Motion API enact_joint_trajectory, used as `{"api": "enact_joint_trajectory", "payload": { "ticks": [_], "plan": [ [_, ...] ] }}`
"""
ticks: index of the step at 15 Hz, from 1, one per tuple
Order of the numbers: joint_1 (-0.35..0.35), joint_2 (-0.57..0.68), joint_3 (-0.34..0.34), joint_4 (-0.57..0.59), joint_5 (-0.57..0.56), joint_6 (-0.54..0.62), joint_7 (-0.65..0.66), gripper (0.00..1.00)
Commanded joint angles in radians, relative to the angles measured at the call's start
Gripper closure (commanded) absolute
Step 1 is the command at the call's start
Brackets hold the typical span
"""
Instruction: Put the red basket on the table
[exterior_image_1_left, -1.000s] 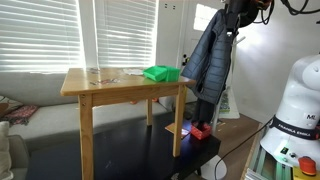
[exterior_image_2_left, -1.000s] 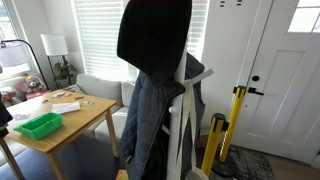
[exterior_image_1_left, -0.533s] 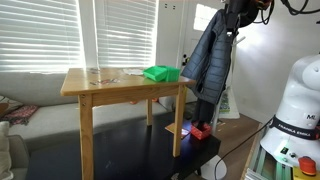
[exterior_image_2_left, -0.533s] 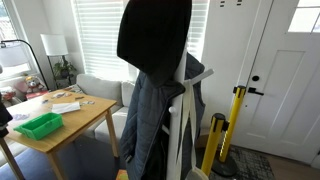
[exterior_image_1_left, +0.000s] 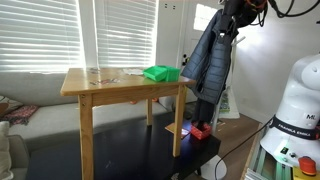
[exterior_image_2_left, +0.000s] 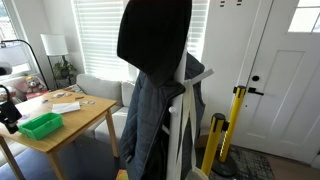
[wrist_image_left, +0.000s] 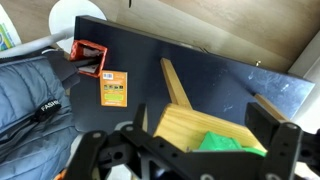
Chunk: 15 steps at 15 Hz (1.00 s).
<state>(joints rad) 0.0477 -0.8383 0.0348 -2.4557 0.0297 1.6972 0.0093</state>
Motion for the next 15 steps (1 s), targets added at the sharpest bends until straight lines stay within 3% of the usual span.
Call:
{"api": "enact_joint_trajectory", "payload": {
  "ticks": [1,8,15],
  "plan": [
    [-0.051,0.182,-0.016,0.068,0.022,0.092,0.074,0.00],
    [-0.138,0.446,-0.079,0.127,-0.027,0.302,0.082,0.00],
    [-0.193,0.669,-0.108,0.082,-0.099,0.591,0.116,0.00]
  ]
}}
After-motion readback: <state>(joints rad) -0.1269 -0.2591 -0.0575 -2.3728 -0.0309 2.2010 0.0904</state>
